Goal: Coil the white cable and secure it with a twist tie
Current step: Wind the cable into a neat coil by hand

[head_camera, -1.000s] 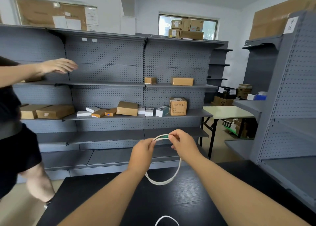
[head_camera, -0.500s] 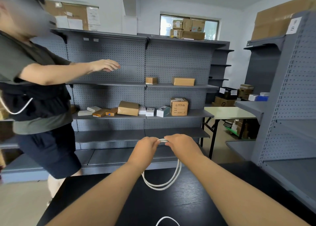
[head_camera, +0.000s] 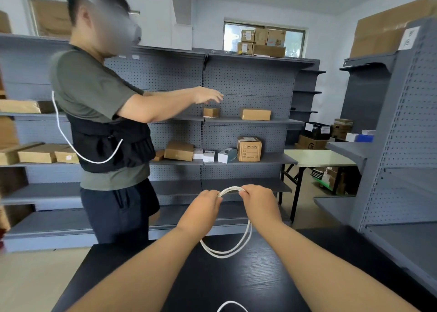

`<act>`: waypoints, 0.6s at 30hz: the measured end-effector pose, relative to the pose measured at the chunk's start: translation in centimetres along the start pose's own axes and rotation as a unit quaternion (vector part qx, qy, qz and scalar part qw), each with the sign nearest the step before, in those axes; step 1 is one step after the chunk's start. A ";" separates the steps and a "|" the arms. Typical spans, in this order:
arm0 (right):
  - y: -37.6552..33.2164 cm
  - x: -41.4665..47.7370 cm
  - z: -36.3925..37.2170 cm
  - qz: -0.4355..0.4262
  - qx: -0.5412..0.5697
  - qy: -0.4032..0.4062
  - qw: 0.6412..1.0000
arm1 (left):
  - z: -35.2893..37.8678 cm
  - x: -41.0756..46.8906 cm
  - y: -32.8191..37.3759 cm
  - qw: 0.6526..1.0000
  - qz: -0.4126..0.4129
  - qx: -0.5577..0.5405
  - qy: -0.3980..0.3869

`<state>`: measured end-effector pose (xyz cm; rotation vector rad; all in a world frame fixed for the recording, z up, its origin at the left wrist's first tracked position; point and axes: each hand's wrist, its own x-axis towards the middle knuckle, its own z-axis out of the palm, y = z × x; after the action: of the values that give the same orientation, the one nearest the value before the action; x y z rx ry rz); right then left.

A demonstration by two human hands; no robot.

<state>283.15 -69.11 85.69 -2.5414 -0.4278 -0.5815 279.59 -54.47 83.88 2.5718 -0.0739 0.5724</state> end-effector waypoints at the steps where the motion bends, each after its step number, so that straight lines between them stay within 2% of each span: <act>1: -0.1 0.0 0.0 0.004 -0.006 -0.009 1.000 | -0.1 0.1 -0.1 1.000 0.007 0.027 0.006; 5: -0.6 0.0 -0.2 -0.063 -0.077 -0.034 0.994 | -0.4 0.3 -0.5 0.988 0.059 0.139 -0.007; 10: -1.1 -0.5 -0.2 -0.171 -0.161 -0.044 0.971 | -1.3 0.5 0.4 0.981 0.092 0.163 -0.044; 16: -1.1 -1.1 -0.5 -0.187 -0.206 -0.032 0.960 | -1.5 0.3 0.4 0.972 0.110 0.205 -0.033; 18: -1.2 -1.1 -0.6 -0.168 -0.184 -0.030 0.968 | -1.5 0.0 0.4 0.982 0.095 0.164 -0.021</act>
<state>281.51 -68.66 86.08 -2.8656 -0.8528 -0.7683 278.98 -54.06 85.27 2.9184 -0.2611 0.6457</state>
